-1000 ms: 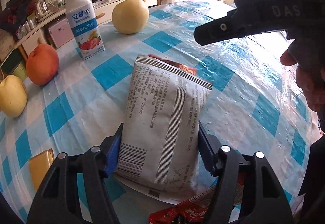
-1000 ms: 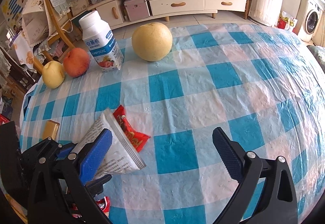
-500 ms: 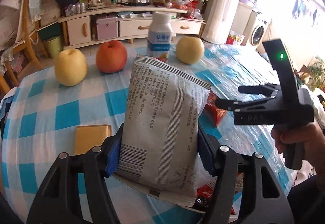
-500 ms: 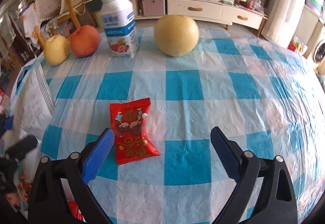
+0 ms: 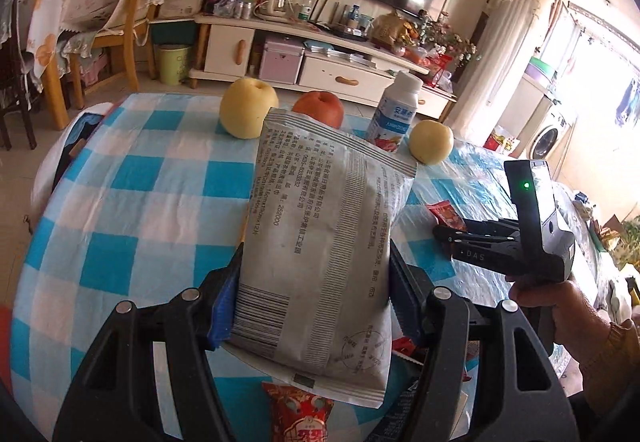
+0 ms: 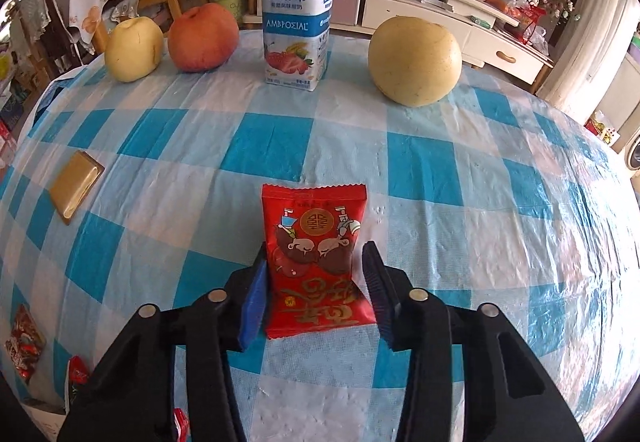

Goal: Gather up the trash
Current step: 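Grasp the red candy packet with the right tool while the left tool holds the sachet, then carry the sachet and red candy packet over the pink bucket and open both tools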

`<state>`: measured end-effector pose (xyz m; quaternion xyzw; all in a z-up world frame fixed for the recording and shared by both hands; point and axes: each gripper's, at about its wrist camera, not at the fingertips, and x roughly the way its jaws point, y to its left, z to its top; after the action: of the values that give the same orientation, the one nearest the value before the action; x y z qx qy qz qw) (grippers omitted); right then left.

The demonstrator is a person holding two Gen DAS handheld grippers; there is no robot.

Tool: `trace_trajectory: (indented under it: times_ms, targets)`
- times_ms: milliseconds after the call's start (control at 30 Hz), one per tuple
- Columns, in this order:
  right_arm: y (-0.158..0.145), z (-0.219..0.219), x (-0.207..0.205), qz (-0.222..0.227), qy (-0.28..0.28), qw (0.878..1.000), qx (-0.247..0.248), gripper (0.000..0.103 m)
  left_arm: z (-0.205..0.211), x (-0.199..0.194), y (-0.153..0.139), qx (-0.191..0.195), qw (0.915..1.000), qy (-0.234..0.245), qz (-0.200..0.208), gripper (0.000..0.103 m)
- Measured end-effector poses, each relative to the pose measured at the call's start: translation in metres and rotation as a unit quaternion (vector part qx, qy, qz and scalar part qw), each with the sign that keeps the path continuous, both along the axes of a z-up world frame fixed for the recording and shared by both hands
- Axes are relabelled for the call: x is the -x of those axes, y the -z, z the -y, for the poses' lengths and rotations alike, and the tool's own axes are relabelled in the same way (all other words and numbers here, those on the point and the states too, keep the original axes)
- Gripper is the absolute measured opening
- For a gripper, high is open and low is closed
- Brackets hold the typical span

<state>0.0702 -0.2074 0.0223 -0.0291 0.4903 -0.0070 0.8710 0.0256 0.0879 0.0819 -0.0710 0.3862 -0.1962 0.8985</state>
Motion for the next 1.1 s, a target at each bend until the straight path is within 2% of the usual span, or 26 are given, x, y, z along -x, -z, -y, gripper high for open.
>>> trace_trajectory:
  times_ms: [100,233,467,800,1100]
  targets:
    - [-0.001,-0.003,-0.001,-0.001,0.002,1.000,0.003,0.040,-0.014,0.006,0.002,0.013,0.9998,-0.016,-0.006,0.065]
    - [-0.005,-0.002,-0.002,-0.001,0.014,1.000,-0.017,0.037,-0.026,0.007,0.001,0.018,0.9995,-0.025,0.000,0.065]
    - [-0.031,-0.009,0.001,0.021,0.018,0.999,-0.047,0.034,-0.045,0.009,-0.005,0.019,0.9987,-0.045,0.015,0.065]
    - [-0.068,-0.052,0.008,0.057,-0.018,0.997,-0.053,0.033,-0.074,0.011,-0.014,0.027,0.9958,-0.082,0.030,0.066]
    - [-0.101,-0.107,0.020,0.083,-0.065,0.991,-0.078,0.033,-0.110,0.015,-0.026,0.039,0.9888,-0.135,0.050,0.066]
